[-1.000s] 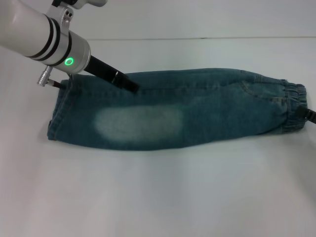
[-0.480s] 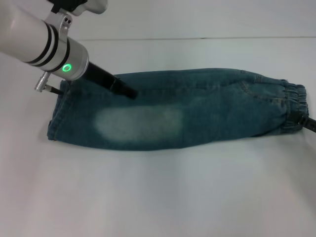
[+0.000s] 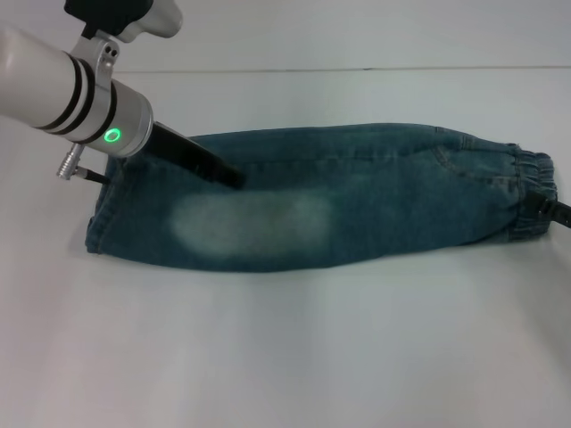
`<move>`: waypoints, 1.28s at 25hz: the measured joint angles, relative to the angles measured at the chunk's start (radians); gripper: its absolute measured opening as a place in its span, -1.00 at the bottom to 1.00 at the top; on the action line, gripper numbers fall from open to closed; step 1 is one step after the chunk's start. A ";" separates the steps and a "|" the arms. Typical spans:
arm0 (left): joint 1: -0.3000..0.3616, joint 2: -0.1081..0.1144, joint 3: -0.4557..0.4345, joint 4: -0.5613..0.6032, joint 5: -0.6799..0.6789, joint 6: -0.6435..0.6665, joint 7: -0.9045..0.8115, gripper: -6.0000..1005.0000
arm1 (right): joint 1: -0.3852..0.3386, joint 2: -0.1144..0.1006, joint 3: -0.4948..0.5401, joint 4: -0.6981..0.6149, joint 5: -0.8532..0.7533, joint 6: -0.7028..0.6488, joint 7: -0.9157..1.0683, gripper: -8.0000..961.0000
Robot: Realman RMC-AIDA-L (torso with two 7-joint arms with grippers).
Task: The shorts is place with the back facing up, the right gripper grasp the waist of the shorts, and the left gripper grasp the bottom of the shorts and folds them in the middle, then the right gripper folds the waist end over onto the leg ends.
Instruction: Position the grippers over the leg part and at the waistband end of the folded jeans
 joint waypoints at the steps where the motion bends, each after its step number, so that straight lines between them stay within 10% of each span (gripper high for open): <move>1: 0.000 0.000 0.001 -0.001 0.000 0.000 0.000 0.57 | 0.002 0.001 -0.001 0.000 0.000 0.004 0.000 0.92; 21: -0.015 0.004 -0.001 -0.001 0.000 0.004 0.002 0.57 | 0.024 -0.006 -0.006 0.029 -0.011 0.024 0.004 0.85; 32: -0.015 0.003 0.000 0.003 0.001 0.012 0.002 0.57 | 0.059 -0.026 -0.006 0.068 -0.052 0.059 0.018 0.11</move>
